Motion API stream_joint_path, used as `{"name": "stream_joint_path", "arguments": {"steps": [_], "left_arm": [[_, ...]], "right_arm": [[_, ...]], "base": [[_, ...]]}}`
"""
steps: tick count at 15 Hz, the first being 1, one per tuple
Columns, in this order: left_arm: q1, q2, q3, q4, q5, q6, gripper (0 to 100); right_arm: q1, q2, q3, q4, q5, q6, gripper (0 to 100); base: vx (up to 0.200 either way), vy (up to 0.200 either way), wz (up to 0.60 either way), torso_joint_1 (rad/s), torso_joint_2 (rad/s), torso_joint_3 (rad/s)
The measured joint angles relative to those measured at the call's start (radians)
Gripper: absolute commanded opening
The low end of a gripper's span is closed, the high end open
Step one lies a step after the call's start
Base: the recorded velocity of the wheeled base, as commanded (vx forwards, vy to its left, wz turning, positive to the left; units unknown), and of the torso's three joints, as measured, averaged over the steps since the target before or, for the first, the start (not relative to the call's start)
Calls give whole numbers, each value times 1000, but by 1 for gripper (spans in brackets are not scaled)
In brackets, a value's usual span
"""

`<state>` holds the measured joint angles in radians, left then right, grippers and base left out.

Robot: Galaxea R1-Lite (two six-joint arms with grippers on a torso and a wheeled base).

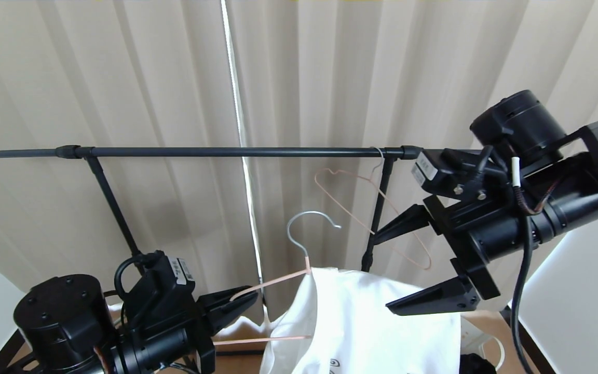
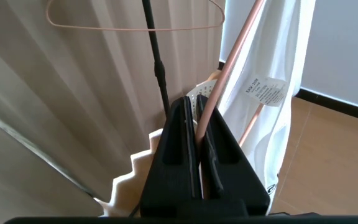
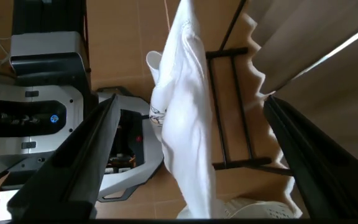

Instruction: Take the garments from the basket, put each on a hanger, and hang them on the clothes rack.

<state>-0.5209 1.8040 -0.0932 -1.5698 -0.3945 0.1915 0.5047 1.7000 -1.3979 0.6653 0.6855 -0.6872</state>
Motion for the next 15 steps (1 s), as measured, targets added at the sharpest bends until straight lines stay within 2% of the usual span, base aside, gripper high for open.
{"name": "stream_joint_path", "arguments": {"steps": [4, 7, 15], "left_arm": [[-10, -11, 5, 0, 0, 0, 0], [-14, -14, 7, 0, 0, 0, 0], [-26, -19, 6, 0, 1, 0, 0]], "right_arm": [[24, 67, -6, -14, 12, 0, 100], [34, 93, -1, -14, 54, 0, 100], [49, 139, 0, -20, 51, -1, 100]], "base": [[0, 0, 0, 0, 0, 0], [0, 0, 0, 0, 0, 0], [0, 0, 0, 0, 0, 0]]}}
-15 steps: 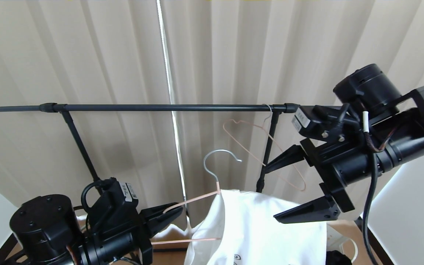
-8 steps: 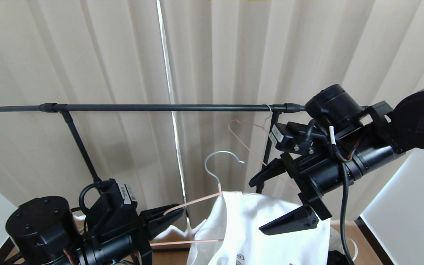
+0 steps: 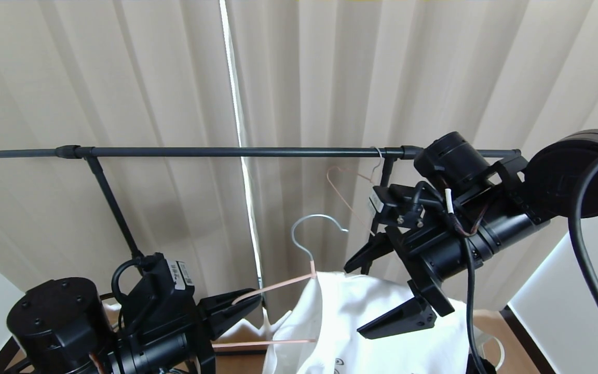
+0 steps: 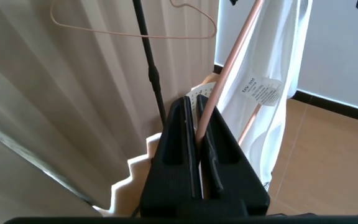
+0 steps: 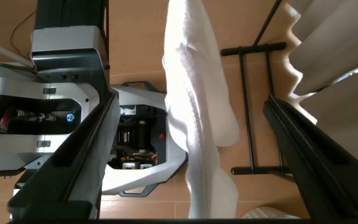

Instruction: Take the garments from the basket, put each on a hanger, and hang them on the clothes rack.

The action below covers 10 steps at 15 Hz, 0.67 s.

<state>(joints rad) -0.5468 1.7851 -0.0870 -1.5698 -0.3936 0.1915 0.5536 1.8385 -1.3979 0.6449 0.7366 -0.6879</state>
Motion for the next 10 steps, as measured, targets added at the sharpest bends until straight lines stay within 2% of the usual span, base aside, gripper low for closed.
{"name": "stream_joint_path", "arguments": {"steps": [2, 10], "left_arm": [[-6, -8, 2, 0, 0, -3, 0], [-18, -21, 3, 0, 0, -6, 0]], "right_arm": [[0, 11, 0, -36, -3, 0, 100], [0, 26, -2, -50, -3, 0, 100]], "base": [[0, 0, 0, 0, 0, 0], [0, 0, 0, 0, 0, 0]]}}
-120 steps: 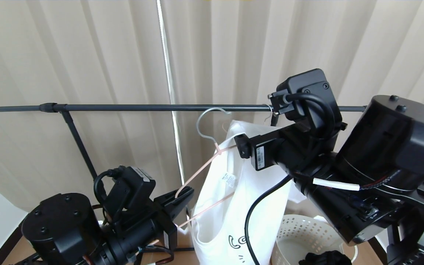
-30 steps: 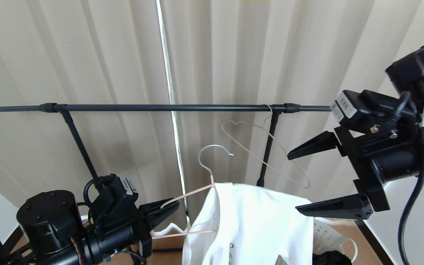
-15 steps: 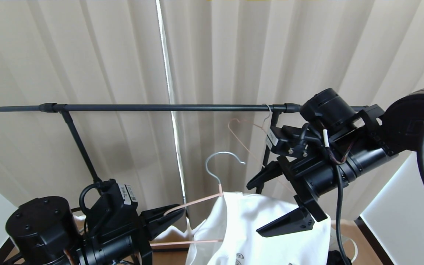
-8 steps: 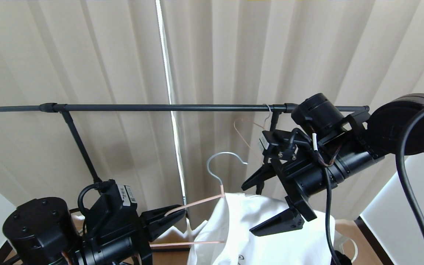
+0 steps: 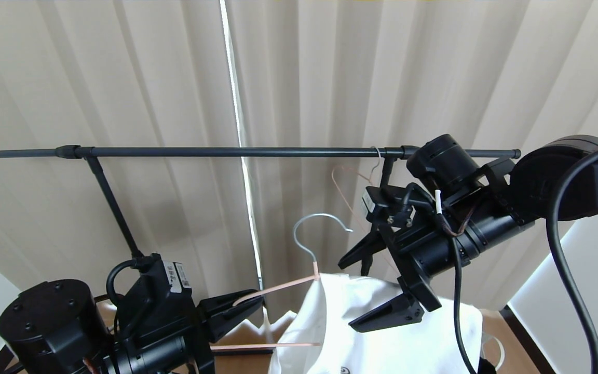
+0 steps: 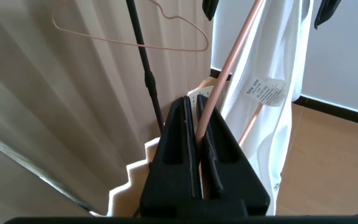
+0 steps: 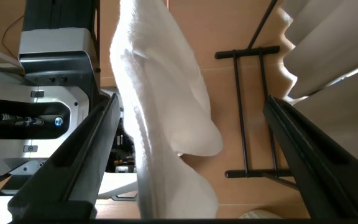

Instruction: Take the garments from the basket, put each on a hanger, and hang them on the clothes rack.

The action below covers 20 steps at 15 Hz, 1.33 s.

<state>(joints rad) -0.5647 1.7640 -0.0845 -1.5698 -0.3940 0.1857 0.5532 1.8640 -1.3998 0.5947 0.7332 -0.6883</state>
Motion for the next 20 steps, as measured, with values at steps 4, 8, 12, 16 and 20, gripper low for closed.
{"name": "stream_joint_path", "arguments": {"steps": [4, 8, 12, 16, 20], "left_arm": [[0, 0, 0, 0, 0, 0, 0], [-1, -1, -2, 0, 1, -2, 0], [-1, -3, -1, 0, 3, -3, 0], [-1, -3, 0, -1, 0, -3, 0], [0, -4, 1, -1, 0, -7, 0]], "right_arm": [[0, -1, 0, 0, 0, 0, 100], [0, -3, 5, 1, 0, 0, 0], [0, -13, 4, 7, 0, -1, 0], [0, -35, 23, 1, 0, 0, 0], [0, -49, 36, 0, 0, 0, 0]], "base": [[0, 0, 0, 0, 0, 0], [0, 0, 0, 0, 0, 0], [0, 0, 0, 0, 0, 0], [0, 0, 0, 0, 0, 0], [0, 0, 0, 0, 0, 0]]}}
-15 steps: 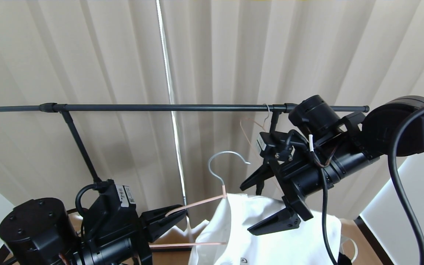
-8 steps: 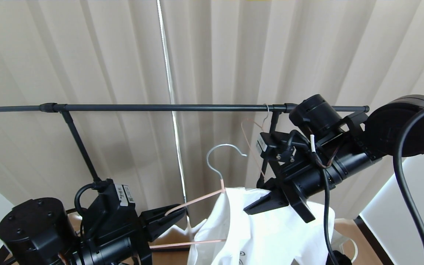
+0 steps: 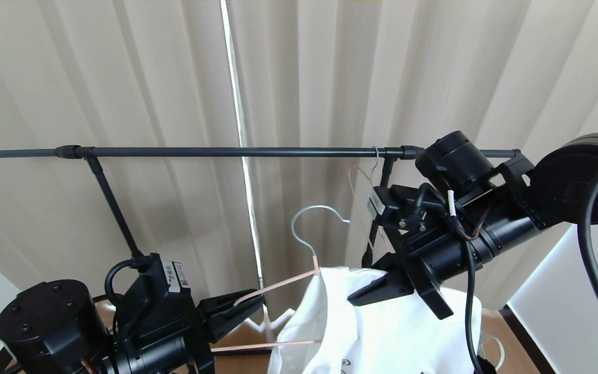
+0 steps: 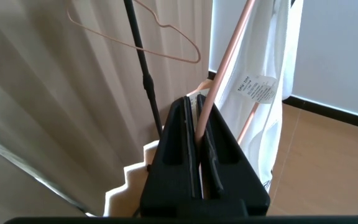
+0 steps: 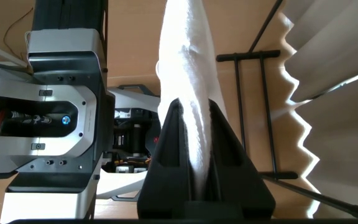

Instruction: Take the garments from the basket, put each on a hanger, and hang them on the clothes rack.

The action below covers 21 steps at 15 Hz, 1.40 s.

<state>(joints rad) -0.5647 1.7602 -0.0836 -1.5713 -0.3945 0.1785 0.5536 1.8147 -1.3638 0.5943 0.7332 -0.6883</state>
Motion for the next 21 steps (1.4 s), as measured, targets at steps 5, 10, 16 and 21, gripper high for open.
{"name": "stream_joint_path", "arguments": {"steps": [5, 10, 16, 21], "left_arm": [[0, 0, -1, 1, 0, 0, 0], [1, 0, 0, 1, 2, -2, 100], [12, -16, -8, 1, 1, -23, 100], [49, -63, -13, 2, -2, -72, 100]], "right_arm": [[0, -7, 4, 0, 0, 0, 0], [-2, -14, 5, 3, -3, 0, 0], [-2, -28, 26, -2, -1, 0, 0], [-24, -40, 57, -46, -3, 0, 0]], "base": [[0, 0, 0, 0, 0, 0], [0, 0, 0, 0, 0, 0], [0, 0, 0, 0, 0, 0], [0, 0, 0, 0, 0, 0]]}}
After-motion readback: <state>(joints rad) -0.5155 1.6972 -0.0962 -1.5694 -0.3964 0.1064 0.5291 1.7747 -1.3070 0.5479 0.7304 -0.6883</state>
